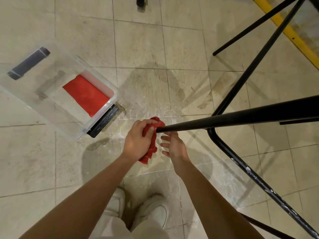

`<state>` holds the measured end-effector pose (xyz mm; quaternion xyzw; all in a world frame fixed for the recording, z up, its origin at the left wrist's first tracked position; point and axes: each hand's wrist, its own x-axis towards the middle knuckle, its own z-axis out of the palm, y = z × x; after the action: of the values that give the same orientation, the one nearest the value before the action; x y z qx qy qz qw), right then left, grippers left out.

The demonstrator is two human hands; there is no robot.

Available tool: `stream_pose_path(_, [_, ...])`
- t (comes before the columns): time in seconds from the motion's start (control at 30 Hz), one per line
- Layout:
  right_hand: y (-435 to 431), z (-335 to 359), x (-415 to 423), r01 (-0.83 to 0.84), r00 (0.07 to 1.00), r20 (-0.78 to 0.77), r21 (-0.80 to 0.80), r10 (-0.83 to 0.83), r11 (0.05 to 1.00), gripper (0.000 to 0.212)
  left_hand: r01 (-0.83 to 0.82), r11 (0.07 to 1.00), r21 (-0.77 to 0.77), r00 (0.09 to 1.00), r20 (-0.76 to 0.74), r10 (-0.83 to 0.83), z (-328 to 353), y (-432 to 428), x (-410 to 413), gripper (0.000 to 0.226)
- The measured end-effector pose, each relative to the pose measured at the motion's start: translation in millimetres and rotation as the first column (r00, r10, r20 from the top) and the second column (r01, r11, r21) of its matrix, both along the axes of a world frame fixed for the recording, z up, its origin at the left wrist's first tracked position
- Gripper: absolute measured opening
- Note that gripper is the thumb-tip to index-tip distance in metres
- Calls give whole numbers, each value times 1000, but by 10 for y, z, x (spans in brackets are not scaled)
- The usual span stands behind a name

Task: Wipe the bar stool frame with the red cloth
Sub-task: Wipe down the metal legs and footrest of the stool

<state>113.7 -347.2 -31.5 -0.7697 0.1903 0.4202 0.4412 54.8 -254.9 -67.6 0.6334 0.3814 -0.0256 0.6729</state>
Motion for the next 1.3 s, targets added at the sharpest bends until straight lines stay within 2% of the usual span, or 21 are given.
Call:
stream_pose_path(0.1, [26, 9, 12, -28, 1000, 4, -13, 28, 1000, 35, -16, 999, -40, 998, -61, 14, -97, -11, 27, 20])
stream_pose_path(0.2, [9, 18, 48, -36, 999, -2, -13, 36, 999, 30, 88, 996, -23, 981, -170, -90, -143, 85, 116, 26])
stream_pose_path(0.27, [-5, 29, 58, -26, 1000, -6, -10, 26, 1000, 29, 135, 991, 7, 979, -158, -132, -111, 133, 130, 27])
stream_pose_path(0.33, [-21, 56, 50, -28, 1000, -4, -3, 28, 1000, 30, 95, 995, -6, 993, -67, -96, -19, 99, 88, 26])
stream_pose_path(0.43, [-41, 121, 2, -76, 997, 3, -8, 76, 997, 39, -35, 995, -88, 999, 10, 36, 90, -25, -74, 16])
stream_pose_path(0.53, [-76, 254, -45, -115, 993, 1, -19, 115, 993, 53, -43, 988, -148, 996, -78, 31, 165, -67, -228, 18])
stream_pose_path(0.67, [-180, 537, -151, -173, 985, -16, 8, 173, 985, 55, 6, 998, -70, 986, -164, -18, 358, 14, -372, 18])
stream_pose_path(0.77, [-227, 789, -221, -243, 970, 22, -10, 243, 970, 55, 94, 996, 11, 988, -126, -92, 659, 10, -445, 15])
stream_pose_path(0.87, [-252, 1080, -232, -246, 968, 52, -16, 246, 969, 55, 119, 992, -28, 990, -68, -121, 1030, -59, -415, 12])
stream_pose_path(0.97, [-340, 1430, -277, -254, 963, 92, -3, 253, 967, 55, 173, 985, 17, 985, -5, -173, 1457, -170, -379, 13])
stream_pose_path(1.3, [-780, 2353, -387, -185, 944, 284, 29, 170, 982, 52, 308, 940, 148, 938, 117, -326, 2492, -517, -251, 15])
